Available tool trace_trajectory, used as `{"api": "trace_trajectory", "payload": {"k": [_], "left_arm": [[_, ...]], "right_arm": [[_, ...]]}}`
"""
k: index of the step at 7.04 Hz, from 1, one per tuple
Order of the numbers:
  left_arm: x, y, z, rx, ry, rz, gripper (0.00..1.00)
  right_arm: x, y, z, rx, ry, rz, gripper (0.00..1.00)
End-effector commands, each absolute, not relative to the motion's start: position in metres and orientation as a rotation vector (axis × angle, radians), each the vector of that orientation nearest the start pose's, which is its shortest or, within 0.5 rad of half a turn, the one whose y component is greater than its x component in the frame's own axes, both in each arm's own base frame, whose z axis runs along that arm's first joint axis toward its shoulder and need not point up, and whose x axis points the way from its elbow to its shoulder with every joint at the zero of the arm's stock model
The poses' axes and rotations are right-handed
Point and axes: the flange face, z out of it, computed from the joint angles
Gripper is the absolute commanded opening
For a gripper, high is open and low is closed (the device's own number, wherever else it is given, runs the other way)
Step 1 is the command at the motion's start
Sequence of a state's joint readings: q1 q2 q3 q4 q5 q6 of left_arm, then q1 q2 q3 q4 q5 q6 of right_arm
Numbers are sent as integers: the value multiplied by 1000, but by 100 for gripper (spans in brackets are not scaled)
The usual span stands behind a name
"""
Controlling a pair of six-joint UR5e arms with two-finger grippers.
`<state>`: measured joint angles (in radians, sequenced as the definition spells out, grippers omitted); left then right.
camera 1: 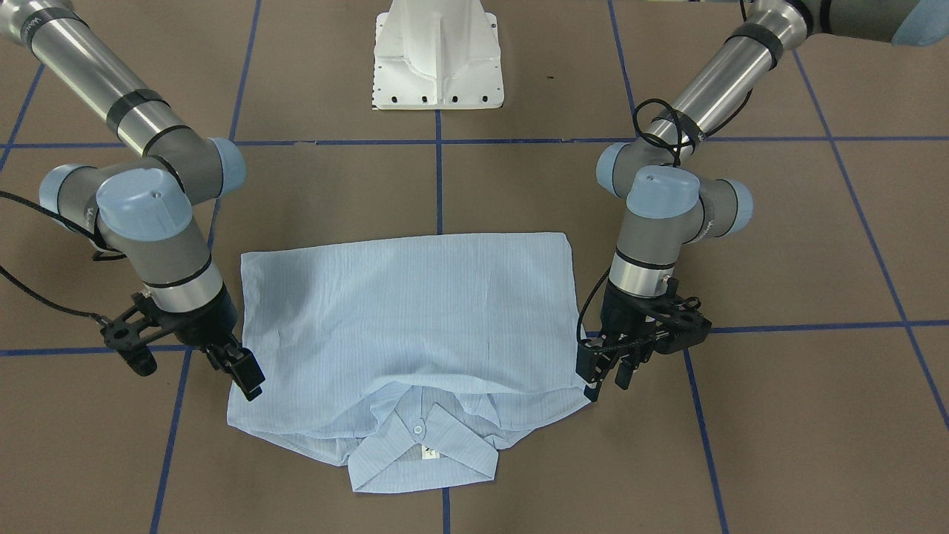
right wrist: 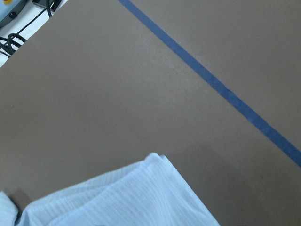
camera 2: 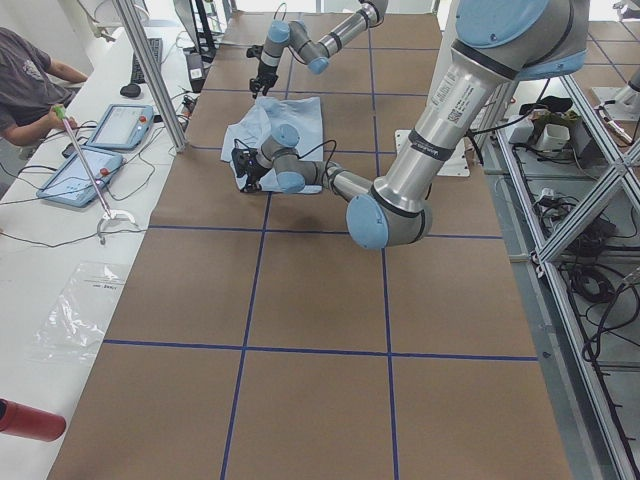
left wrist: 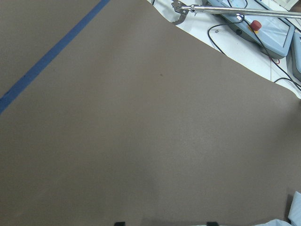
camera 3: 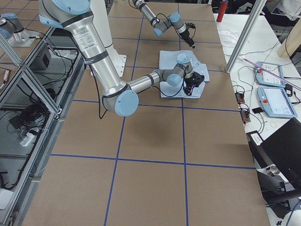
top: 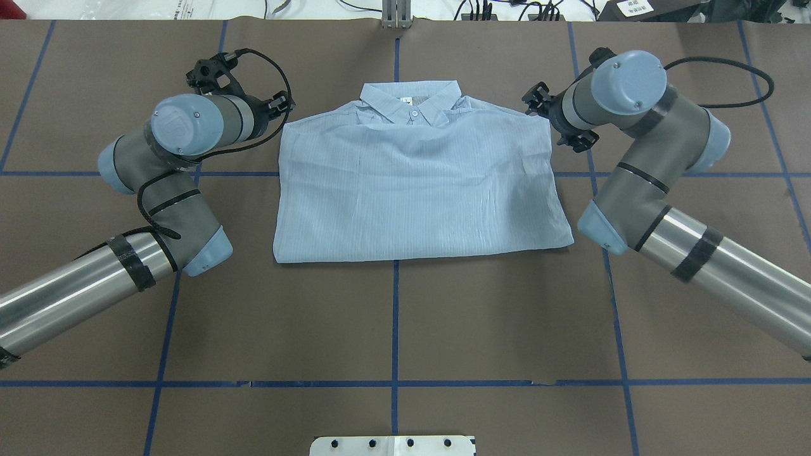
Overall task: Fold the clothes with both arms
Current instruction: 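Move the right gripper down to the folded shirt's side edge nearest it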
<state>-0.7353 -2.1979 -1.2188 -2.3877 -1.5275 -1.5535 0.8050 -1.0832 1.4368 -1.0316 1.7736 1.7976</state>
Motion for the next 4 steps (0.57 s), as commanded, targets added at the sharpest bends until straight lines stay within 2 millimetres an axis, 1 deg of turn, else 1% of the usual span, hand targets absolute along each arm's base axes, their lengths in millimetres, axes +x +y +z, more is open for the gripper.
{"api": "trace_trajectory", "payload": {"k": [1,2,3,4], "left_arm": [[469,-612,356,458,1036,-661,68],[468,-612,358,458,1036,-661,68],[468,-612,358,458,1038,-661,68],[467,-612,359,461,1037,-660,68]], "right_arm": [[-411,-510,395,-13,-985,901,100],[-405,-483,406,-26,-979,881,100],[-397,-453,412,-42,-980,851,100],[-397,-430,419,-56,-969,825,100]]}}
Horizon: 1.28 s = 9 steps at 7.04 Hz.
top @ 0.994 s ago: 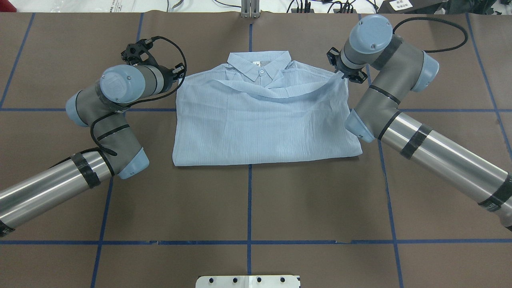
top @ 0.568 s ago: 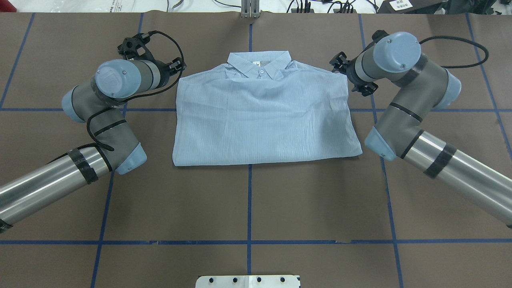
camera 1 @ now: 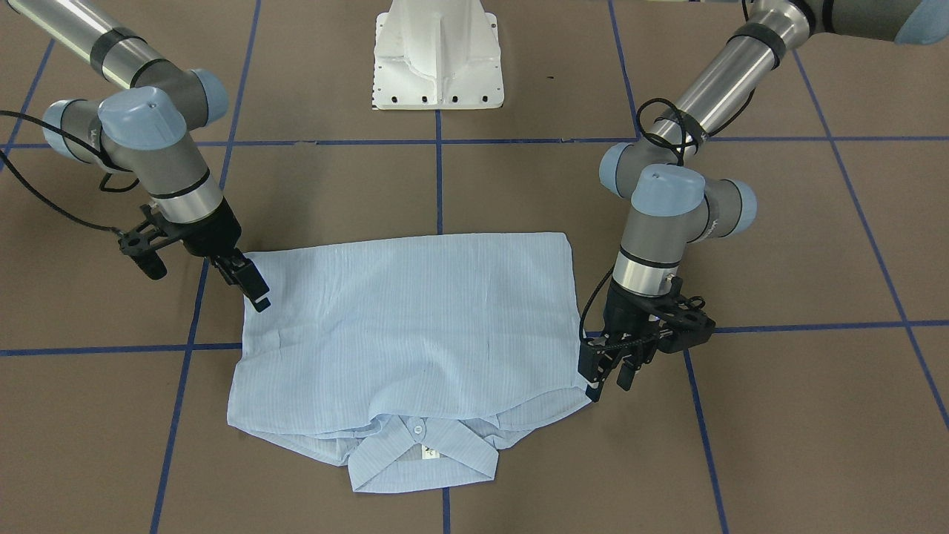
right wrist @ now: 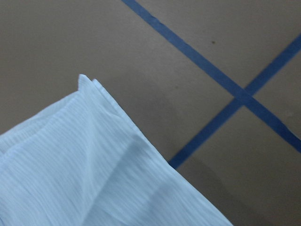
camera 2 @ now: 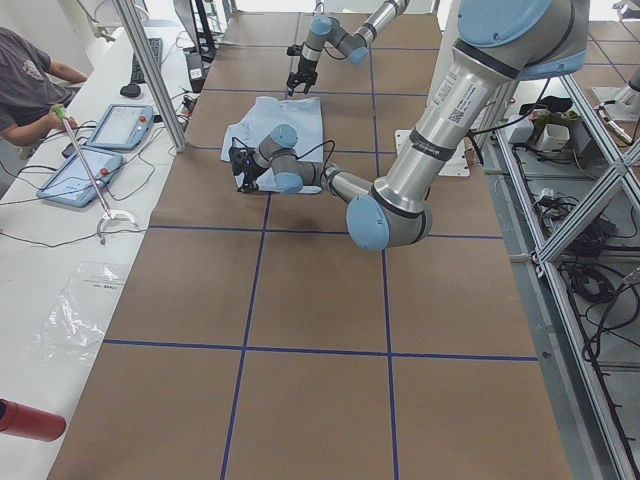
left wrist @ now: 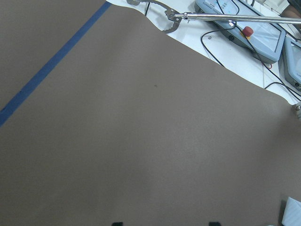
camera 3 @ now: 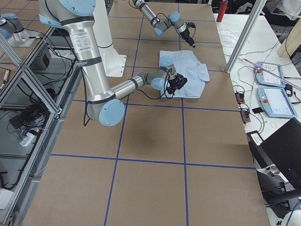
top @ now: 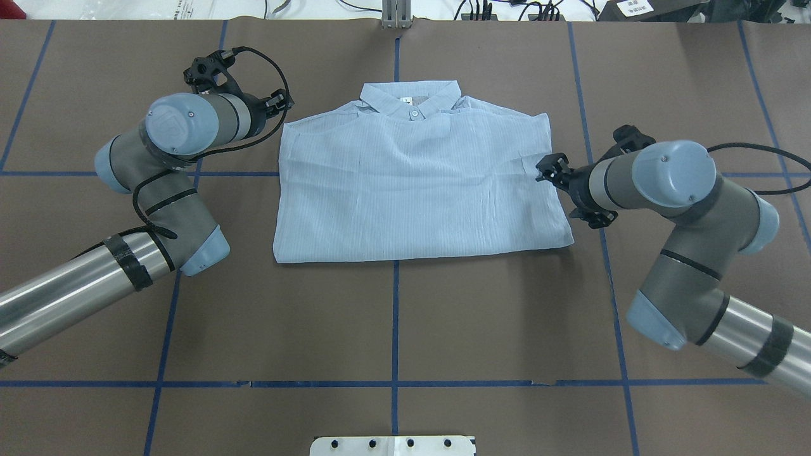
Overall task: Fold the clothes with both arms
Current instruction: 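Move the right gripper down to the folded shirt's side edge nearest it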
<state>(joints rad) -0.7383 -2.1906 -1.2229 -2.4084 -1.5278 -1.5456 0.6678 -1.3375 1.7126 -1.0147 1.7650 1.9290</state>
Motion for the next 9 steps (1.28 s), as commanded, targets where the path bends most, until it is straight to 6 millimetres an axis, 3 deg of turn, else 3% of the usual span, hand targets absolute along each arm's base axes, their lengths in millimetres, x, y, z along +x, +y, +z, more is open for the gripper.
{"api": "trace_trajectory", "payload": {"k": [1,4,5,6,7,8,9], "left_arm": [[467,-612,359,461,1037,-660,68],[467,-612,361,460,1032,-659,68],[467,-612,361,460,1032,-659,68],[467,-612,361,460,1032,-659,68],[467,-611,363,458,1029,-658,68],[466,-611,363,458,1029,-659,68],[466,-611,365,459,1027,-658,68]], "right_arm": [[-409,-421,424,-61,-955,826,100],[-415,-418,433,-69,-937,834,98],[-415,-420,437,-68,-928,838,92],[-418,-420,437,-69,-926,839,76],[-419,-421,436,-71,-928,838,52],[-418,-421,437,-71,-927,834,1],[-417,-421,437,-77,-927,827,0]]}}
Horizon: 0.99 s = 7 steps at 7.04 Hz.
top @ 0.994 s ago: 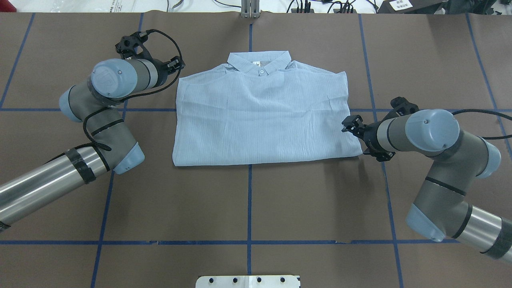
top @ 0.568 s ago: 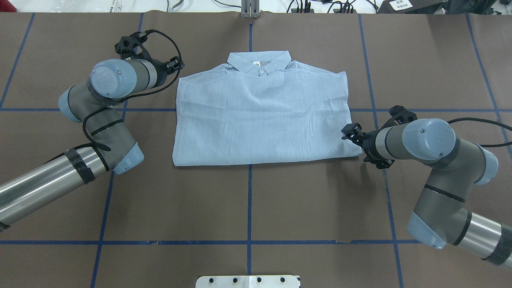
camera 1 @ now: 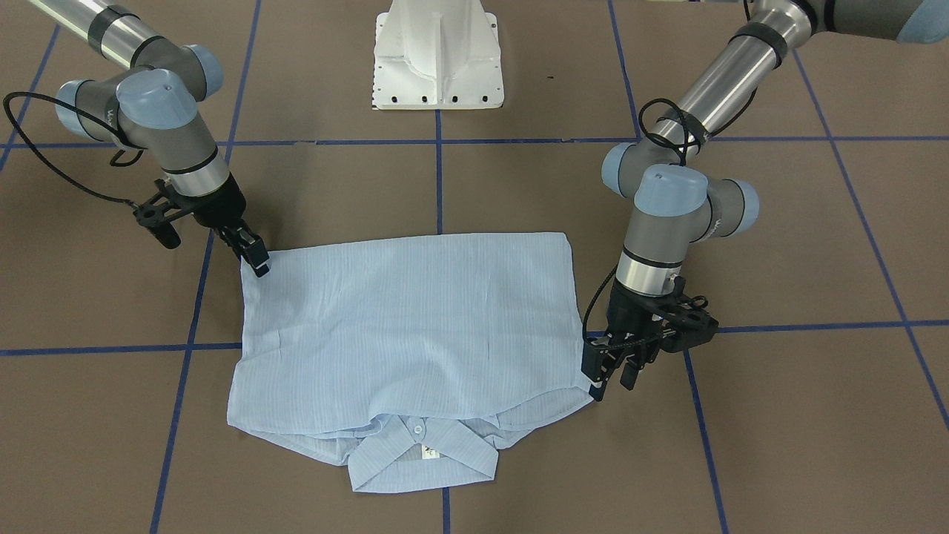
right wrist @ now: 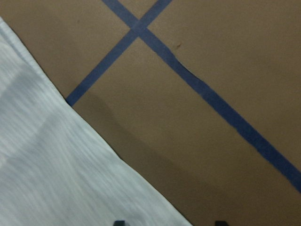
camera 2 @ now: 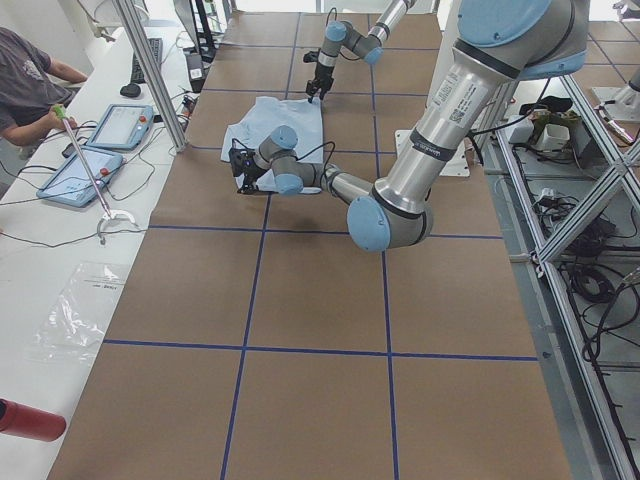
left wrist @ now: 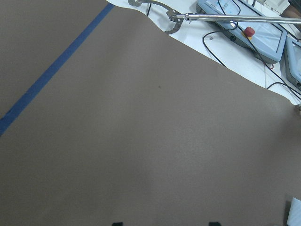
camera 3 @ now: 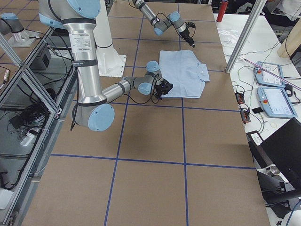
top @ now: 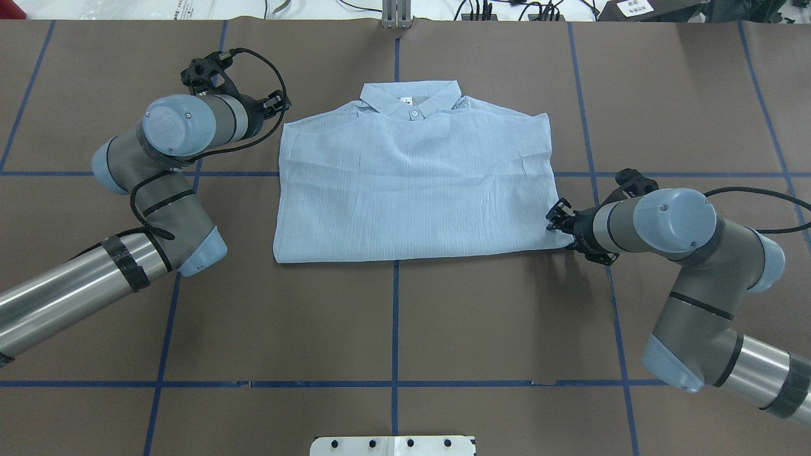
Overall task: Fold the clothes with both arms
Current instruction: 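Move the right gripper down to the folded shirt's side edge nearest it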
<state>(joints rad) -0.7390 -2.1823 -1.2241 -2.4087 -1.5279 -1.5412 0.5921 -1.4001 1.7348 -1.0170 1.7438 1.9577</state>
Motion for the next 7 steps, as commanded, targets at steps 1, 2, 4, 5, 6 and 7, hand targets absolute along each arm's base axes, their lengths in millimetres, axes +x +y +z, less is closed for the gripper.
{"api": "trace_trajectory", "payload": {"k": [1,2,4,5,6,7], "left_arm": [[465,-611,367,458,1026,-658,68],[465,-611,367,457,1026,-659,68],[466,-610,366,456,1028,-659,68],[465,-607,356,459,1045,-654,68],[463,-603,342,464,1072,-647,68],[456,-584,320,470,1122,-635,67]], "right_arm": [[-415,-420,435,-78,-932,824,0],[-414,-419,436,-78,-932,824,0],[-381,-391,413,-95,-978,805,0],[-362,-347,405,-160,-994,754,0],[-378,-301,381,-239,-1021,702,0],[-379,-248,372,-314,-1009,597,0]]}}
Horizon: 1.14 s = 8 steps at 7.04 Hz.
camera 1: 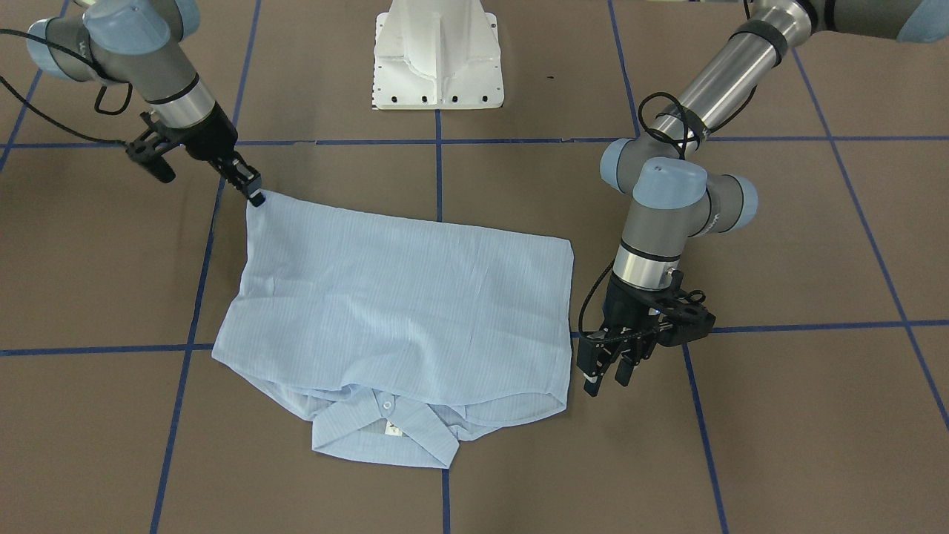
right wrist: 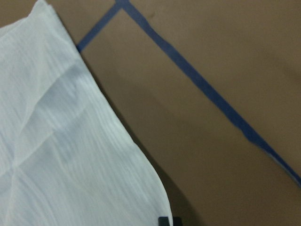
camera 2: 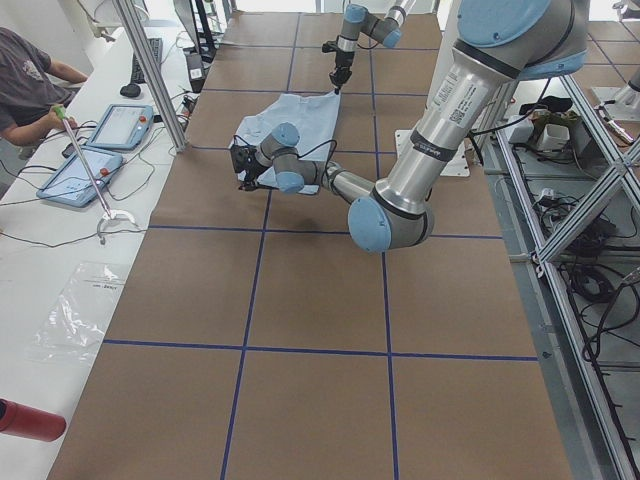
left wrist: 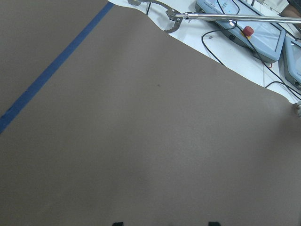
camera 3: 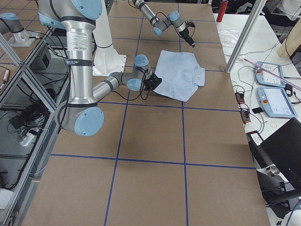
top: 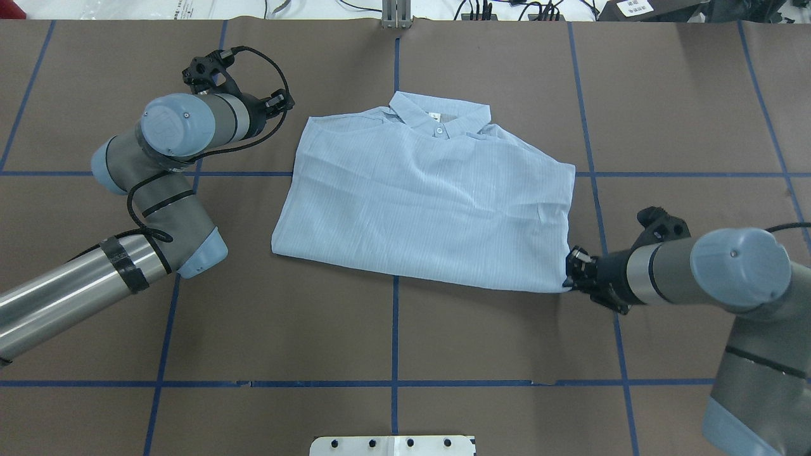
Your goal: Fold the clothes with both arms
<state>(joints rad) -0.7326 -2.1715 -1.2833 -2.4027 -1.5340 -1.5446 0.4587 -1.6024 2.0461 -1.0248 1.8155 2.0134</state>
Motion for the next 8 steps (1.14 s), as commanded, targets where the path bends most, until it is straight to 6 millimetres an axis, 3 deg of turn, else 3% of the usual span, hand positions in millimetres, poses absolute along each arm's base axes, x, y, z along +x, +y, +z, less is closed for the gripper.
{"api": "trace_trajectory", "payload": {"k": [1,2,3,4,5,6,7,8], "left_arm": [[436,-552,313,433,1186,-593,67],[413,-511,307,302,1278,-561,68],[417,-452,288,213,1354,-538,70],[432,-410,281,104,1390,-556,73],[457,-373,278,-5,1386,-601,73],[493,-338,284,-24,1308,-642,74],[512,-323,291,-25,1243,-639,73],[520,-321,295,-29,1225,-635,73]], "right_arm": [[-371,-194,365,-386,-985,484,0],[-376,-154,351,-513,-969,356,0],[-378,-128,353,-609,-922,276,59],[-381,-122,354,-619,-915,263,100],[-375,-135,347,-606,-943,287,100],[-358,-165,341,-579,-981,353,100],[-347,-197,339,-541,-1013,425,100],[-338,-226,331,-501,-1057,484,100]]}}
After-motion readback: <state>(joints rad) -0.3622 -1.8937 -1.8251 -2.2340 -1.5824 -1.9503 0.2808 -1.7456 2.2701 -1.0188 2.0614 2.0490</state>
